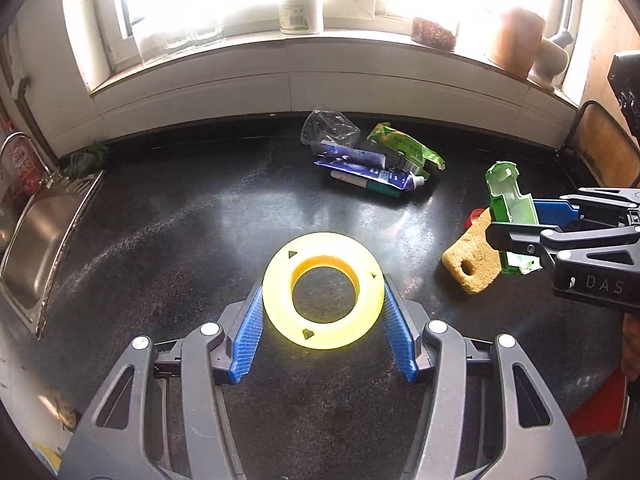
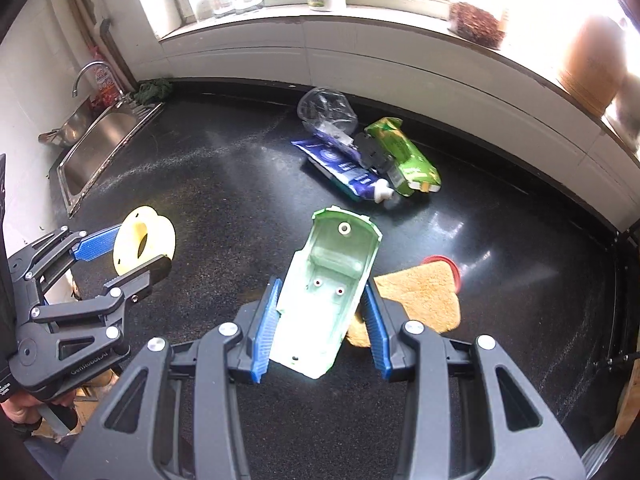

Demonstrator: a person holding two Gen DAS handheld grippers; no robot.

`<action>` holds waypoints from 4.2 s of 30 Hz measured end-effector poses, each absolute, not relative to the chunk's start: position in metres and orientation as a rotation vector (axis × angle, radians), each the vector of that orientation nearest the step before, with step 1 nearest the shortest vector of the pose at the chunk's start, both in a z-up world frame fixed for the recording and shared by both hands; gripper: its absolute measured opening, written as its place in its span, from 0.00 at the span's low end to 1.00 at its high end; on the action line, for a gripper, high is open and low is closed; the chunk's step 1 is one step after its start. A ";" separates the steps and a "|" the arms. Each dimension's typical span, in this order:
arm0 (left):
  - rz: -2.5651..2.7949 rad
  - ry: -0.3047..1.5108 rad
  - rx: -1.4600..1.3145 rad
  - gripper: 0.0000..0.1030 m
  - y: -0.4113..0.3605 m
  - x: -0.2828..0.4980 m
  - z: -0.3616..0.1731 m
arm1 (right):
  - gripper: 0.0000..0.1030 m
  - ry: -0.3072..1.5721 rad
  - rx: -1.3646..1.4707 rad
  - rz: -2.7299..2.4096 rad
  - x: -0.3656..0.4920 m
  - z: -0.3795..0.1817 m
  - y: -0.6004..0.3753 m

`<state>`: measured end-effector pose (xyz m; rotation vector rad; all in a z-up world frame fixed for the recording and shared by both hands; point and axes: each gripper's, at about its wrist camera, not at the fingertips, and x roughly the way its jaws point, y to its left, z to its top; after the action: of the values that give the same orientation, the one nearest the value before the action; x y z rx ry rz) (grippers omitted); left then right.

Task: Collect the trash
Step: 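Carry both items to the black bin and open both tools to drop them, then return both tools to the countertop trash, then grasp the yellow sponge with the left tool while the right tool grasps the red lid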

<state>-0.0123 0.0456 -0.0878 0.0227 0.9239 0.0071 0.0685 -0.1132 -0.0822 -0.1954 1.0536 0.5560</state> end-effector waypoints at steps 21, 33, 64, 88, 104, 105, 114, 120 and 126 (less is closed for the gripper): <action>0.822 0.934 -0.435 0.53 0.305 -0.287 -0.133 | 0.39 1.037 -0.639 1.468 -0.133 -0.089 0.252; 0.873 0.945 -0.605 0.53 0.367 -0.346 -0.232 | 0.39 1.126 -0.826 1.538 -0.214 -0.181 0.359; 0.821 0.953 -0.523 0.88 0.377 -0.343 -0.223 | 0.83 1.130 -0.682 1.442 -0.182 -0.157 0.348; -0.063 0.887 -0.143 0.94 0.112 -0.024 -0.063 | 0.92 0.903 -0.091 0.448 0.040 -0.010 -0.111; -0.396 0.881 0.218 0.94 -0.062 0.001 -0.074 | 0.92 0.926 0.052 0.251 0.036 -0.023 -0.248; -0.404 0.883 0.220 0.94 -0.065 0.001 -0.076 | 0.92 0.927 0.049 0.253 0.038 -0.024 -0.249; -0.448 0.887 0.271 0.94 -0.094 0.023 -0.117 | 0.92 0.999 0.041 0.297 0.060 -0.060 -0.270; -0.499 0.905 0.360 0.94 -0.121 0.041 -0.166 | 0.92 1.082 0.037 0.321 0.079 -0.103 -0.288; -0.518 0.929 0.437 0.93 -0.141 0.061 -0.203 | 0.92 1.149 -0.035 0.371 0.100 -0.154 -0.288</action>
<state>0.0613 -0.1406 -0.2031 0.4370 0.9289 -0.5184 0.0998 -0.2875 -0.1537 -0.0351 1.1491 0.3708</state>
